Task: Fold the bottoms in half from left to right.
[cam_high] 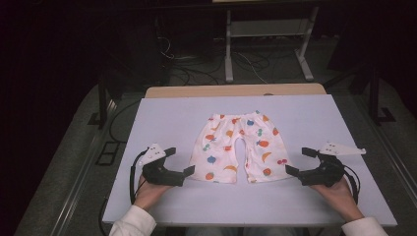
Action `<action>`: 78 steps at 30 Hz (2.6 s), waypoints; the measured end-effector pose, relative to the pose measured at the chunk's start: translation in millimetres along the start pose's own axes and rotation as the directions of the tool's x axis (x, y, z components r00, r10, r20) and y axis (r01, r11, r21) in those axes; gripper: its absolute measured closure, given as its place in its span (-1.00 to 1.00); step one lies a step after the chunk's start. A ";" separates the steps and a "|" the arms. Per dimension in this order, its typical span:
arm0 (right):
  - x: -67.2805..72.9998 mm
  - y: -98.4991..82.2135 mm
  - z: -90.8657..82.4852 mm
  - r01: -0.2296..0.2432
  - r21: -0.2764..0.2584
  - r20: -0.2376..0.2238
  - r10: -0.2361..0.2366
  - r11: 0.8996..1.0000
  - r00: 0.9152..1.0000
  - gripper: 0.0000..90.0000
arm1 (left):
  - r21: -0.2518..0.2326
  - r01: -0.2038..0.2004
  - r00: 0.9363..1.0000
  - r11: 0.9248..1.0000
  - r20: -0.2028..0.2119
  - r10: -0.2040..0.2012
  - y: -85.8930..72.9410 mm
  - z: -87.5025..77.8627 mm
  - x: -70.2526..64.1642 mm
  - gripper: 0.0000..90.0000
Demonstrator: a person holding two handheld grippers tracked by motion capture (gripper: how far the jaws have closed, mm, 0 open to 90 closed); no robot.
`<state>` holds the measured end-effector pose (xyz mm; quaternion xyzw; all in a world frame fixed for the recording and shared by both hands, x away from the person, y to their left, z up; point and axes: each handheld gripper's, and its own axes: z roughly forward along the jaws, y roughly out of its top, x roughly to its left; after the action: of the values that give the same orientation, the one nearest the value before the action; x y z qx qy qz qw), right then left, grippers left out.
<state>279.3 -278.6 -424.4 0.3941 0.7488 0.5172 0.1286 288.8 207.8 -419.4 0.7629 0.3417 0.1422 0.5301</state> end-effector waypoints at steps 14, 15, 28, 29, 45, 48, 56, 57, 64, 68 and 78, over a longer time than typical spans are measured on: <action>-0.4 0.3 -0.9 0.000 -0.002 0.009 0.000 1.000 1.000 -1.00 | 0.001 -0.001 1.000 1.000 -0.004 0.001 0.0 0.1 -0.4 -1.00; -0.4 0.4 -0.9 -0.001 -0.002 0.009 0.001 1.000 1.000 -1.00 | 0.001 -0.001 1.000 1.000 -0.005 0.001 0.0 0.1 -0.4 -1.00; -0.3 1.4 -1.3 0.000 0.000 0.002 0.000 1.000 1.000 -1.00 | 0.003 -0.003 1.000 1.000 -0.007 0.003 -0.2 0.1 -0.7 -1.00; -0.4 1.7 -1.3 0.002 0.001 0.001 -0.002 1.000 1.000 -1.00 | 0.004 -0.003 1.000 1.000 -0.008 0.003 -0.2 0.0 -0.7 -1.00; 1.6 13.5 0.2 -0.002 0.058 -0.009 0.003 0.998 1.000 -1.00 | 0.007 0.009 1.000 1.000 -0.012 -0.009 -1.1 0.4 -1.0 -1.00; 2.3 18.1 -0.3 0.004 0.076 -0.012 -0.003 0.997 1.000 -1.00 | 0.008 0.012 1.000 1.000 -0.009 -0.012 -1.3 0.9 -1.0 -1.00; 1.9 29.0 -1.4 0.006 0.072 -0.021 -0.005 0.997 1.000 -1.00 | 0.011 0.009 1.000 1.000 -0.015 -0.009 -1.5 1.6 -1.2 -1.00; 1.9 29.0 -1.4 0.006 0.072 -0.021 -0.005 0.997 1.000 -1.00 | 0.009 0.010 1.000 1.000 -0.015 -0.010 -1.6 1.6 -1.2 -1.00; 4.2 36.6 4.4 0.018 0.091 -0.028 -0.016 0.996 0.999 -1.00 | 0.010 0.016 1.000 1.000 -0.018 -0.015 -1.7 1.6 -0.7 -1.00; 5.6 40.8 8.0 0.023 0.094 -0.032 -0.020 0.995 0.999 -1.00 | 0.010 0.014 1.000 1.000 -0.019 -0.014 -1.6 1.4 -0.8 -1.00; 5.3 50.9 17.7 0.012 0.093 -0.039 -0.009 0.996 0.999 -1.00 | 0.004 0.017 1.000 1.000 -0.019 -0.017 -1.5 0.7 -0.9 -1.00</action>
<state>309.7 -255.0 -386.4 0.3857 0.7765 0.4885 0.0984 288.1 206.9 -420.9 0.7597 0.3533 0.1440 0.5265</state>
